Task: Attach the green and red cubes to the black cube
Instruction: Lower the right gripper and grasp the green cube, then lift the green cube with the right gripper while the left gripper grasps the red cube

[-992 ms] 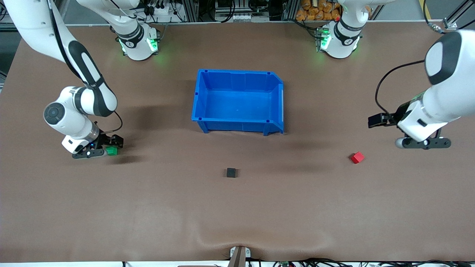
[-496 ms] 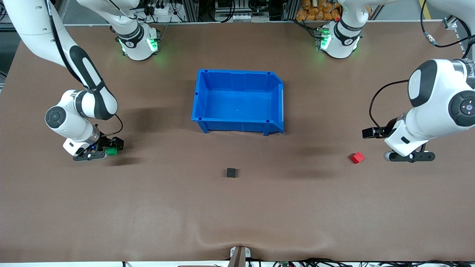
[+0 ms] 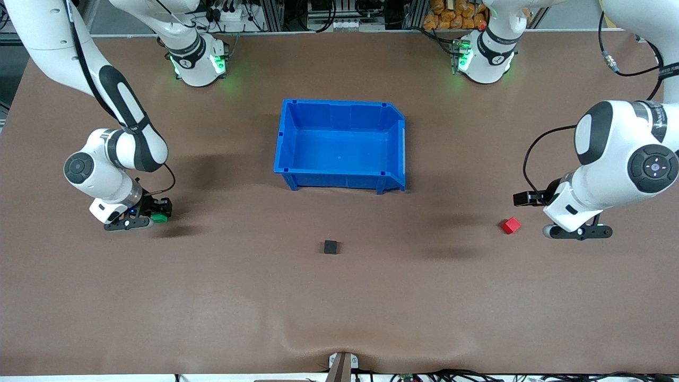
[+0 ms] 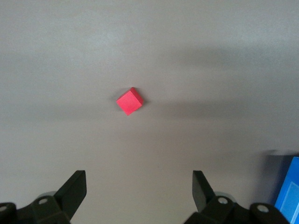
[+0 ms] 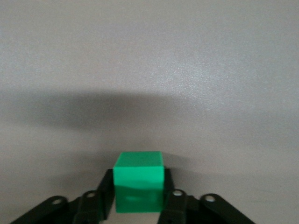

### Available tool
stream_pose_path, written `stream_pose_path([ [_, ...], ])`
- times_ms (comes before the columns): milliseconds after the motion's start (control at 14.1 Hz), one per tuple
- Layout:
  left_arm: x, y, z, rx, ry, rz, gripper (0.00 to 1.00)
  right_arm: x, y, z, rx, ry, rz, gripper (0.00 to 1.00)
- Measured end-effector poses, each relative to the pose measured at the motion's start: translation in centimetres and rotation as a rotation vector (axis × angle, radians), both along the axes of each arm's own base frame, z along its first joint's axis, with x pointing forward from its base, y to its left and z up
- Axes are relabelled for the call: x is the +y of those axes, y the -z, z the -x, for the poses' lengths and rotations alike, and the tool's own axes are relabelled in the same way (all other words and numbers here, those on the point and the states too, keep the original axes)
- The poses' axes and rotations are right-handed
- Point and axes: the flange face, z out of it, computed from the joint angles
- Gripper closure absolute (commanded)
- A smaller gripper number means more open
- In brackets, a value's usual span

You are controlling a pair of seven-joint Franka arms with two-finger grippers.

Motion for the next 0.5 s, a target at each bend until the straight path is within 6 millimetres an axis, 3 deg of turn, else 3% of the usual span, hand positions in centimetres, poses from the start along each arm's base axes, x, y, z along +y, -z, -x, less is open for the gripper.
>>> stream_pose_path([
  [283,0.0,1.1,-0.1,-0.001,0.001,0.003,0.0,-0.5,-1.1,-1.2,-0.029,-0.155,0.011,1.0],
  [496,0.0,2.9,-0.2,0.001,0.003,0.008,0.0,-1.3,-3.7,-3.8,-0.081,-0.335,0.036,1.0],
])
